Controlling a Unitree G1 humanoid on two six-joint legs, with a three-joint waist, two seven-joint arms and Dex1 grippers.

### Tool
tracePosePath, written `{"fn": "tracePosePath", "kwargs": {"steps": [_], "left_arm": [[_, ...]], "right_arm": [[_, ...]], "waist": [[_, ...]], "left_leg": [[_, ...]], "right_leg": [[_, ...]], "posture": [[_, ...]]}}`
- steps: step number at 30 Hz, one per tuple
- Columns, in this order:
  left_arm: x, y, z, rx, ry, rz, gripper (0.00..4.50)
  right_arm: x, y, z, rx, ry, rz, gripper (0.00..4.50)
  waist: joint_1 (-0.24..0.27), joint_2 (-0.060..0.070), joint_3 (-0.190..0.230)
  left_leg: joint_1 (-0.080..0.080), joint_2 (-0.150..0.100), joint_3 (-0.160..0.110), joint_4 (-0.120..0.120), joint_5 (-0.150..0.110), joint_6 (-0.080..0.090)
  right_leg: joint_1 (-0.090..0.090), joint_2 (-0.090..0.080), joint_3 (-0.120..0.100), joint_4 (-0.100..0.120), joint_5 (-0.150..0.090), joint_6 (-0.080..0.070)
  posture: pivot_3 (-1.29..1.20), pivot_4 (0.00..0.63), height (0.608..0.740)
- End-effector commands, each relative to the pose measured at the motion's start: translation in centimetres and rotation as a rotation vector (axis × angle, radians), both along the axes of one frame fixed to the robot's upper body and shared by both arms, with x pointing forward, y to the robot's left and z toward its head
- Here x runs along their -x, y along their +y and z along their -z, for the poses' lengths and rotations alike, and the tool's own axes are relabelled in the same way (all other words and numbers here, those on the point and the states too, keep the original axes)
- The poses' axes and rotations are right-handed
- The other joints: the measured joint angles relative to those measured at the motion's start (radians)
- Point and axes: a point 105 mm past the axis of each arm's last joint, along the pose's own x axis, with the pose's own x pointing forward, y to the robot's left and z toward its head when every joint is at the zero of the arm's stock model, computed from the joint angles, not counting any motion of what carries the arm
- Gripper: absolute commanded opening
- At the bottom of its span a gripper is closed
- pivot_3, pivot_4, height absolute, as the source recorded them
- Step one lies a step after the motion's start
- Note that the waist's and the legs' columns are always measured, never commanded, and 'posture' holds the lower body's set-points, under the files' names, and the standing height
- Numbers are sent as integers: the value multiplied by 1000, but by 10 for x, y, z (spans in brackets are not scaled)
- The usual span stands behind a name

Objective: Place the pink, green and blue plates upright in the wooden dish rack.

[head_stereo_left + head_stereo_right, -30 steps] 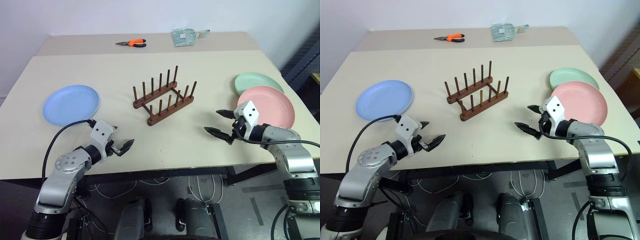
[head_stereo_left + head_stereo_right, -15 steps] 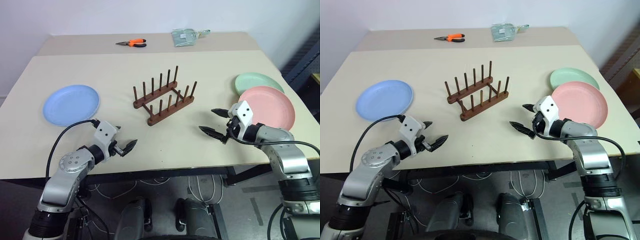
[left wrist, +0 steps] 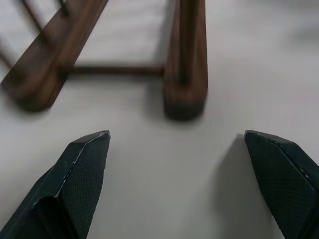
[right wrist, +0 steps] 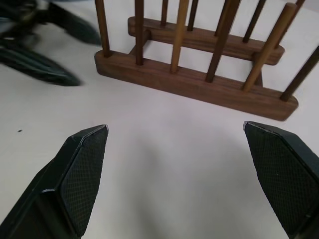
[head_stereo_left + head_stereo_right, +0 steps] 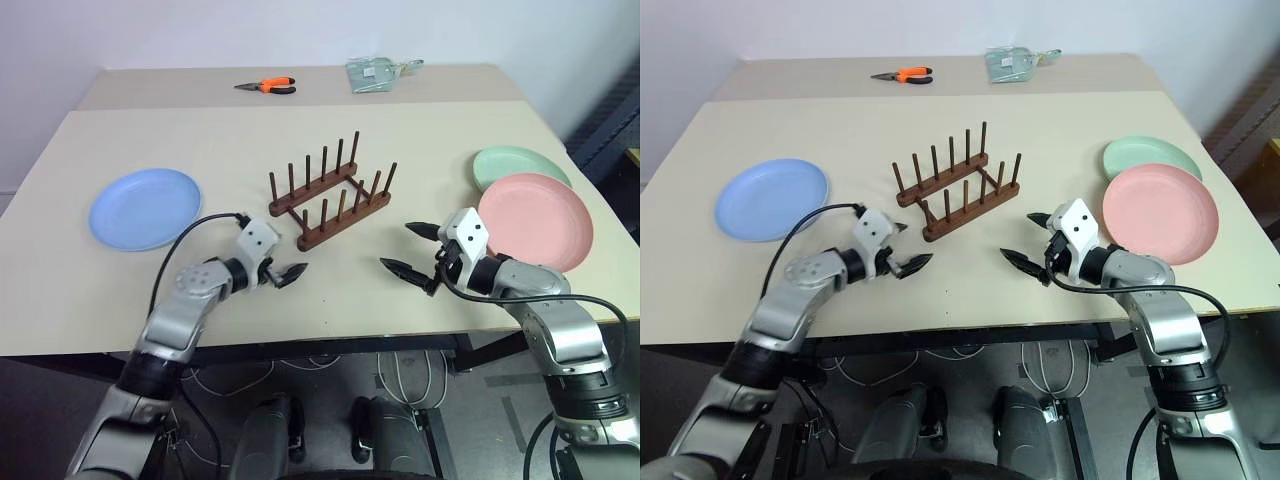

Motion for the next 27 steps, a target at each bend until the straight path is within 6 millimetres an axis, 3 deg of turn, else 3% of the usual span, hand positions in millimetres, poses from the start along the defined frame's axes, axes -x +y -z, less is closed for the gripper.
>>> {"fn": "tracePosePath", "kwargs": {"steps": [1, 4, 9, 11, 15, 19, 26, 27], "left_arm": [[0, -24, 5, -11, 15, 118, 4426], [-3, -33, 9, -23, 26, 161, 3645], [1, -37, 9, -28, 4, 215, 1257], [10, -39, 8, -33, -4, 274, 766], [31, -40, 5, -40, 15, 412, 767], [18, -22, 11, -90, 3, 320, 767], [7, 26, 7, -84, 4, 99, 4099], [10, 33, 6, -81, 7, 71, 4099]], "right_arm": [[4, -3, -15, -10, -61, 17, 4450], [4, -6, -17, -4, -72, 35, 4500], [5, -10, -18, 2, -77, 50, 4500], [6, -11, -18, 8, -78, 54, 4500], [5, -17, -19, 20, -84, 67, 4500], [0, -22, -20, 33, -93, 80, 4500], [-4, -32, -21, 57, -97, 109, 4500], [-3, -35, -20, 61, -88, 115, 4500]], "waist": [[0, 0, 0], [-1, 0, 0], [1, 0, 0], [0, 1, 0], [-1, 1, 0], [-1, 1, 0], [-14, 1, 0], [-21, 1, -1]], "left_leg": [[0, 0, 0, 0, 0, 0], [0, 0, 0, 1, 0, 0], [0, 0, 0, 1, 0, 1], [0, 0, 0, 1, 0, 1], [0, 0, 0, 2, 0, 1], [0, 0, 0, 2, 0, 1], [0, 1, 0, 2, 0, 1], [0, 1, 0, 2, 0, 1]], "right_leg": [[0, 0, 0, 0, 0, 0], [0, 1, 0, 0, 0, 0], [0, 0, 0, 0, 0, 0], [0, 0, 0, 0, 0, 0], [0, 0, 0, 0, 0, 0], [0, -1, 0, 0, 0, 0], [0, 0, 0, 1, 0, 0], [0, 0, 0, 1, 0, 0]], "posture": [[0, 150, 740], [0, 150, 740], [0, 150, 740], [0, 150, 740], [0, 150, 740], [0, 150, 740], [0, 150, 740], [0, 150, 740]]}}
